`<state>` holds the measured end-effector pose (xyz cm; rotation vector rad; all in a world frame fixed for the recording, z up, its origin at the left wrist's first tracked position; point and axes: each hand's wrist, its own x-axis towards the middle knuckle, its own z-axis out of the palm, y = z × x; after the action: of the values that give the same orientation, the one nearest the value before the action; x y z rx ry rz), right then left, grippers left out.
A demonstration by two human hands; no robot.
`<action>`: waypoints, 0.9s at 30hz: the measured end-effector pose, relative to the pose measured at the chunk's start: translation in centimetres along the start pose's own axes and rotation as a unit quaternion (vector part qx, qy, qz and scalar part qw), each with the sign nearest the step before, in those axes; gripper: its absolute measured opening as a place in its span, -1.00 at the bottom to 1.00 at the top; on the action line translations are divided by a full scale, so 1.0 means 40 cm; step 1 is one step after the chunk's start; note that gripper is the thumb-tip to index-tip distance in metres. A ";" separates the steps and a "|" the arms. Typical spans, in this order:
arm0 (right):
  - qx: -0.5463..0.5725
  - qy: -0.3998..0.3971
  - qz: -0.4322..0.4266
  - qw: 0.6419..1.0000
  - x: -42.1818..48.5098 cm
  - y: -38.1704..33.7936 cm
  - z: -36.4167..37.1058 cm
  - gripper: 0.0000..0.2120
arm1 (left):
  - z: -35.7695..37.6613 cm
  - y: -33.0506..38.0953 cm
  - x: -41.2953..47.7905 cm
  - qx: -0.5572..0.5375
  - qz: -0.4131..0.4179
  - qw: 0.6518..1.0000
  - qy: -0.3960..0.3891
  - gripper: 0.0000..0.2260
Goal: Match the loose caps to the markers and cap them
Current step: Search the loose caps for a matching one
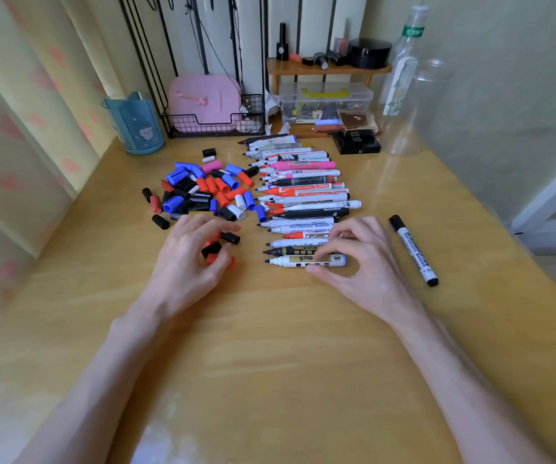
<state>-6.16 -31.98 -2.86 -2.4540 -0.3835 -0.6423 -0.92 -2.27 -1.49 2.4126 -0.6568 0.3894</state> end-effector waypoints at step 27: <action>0.001 -0.015 0.006 1.000 0.085 -0.106 0.053 -0.76 | -0.028 -0.084 -0.031 0.048 0.014 0.998 -0.032 -0.76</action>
<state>-4.22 -26.94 -0.70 -2.4643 -0.3797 -0.5997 -0.28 1.22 -2.73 2.5182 -0.7147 0.3632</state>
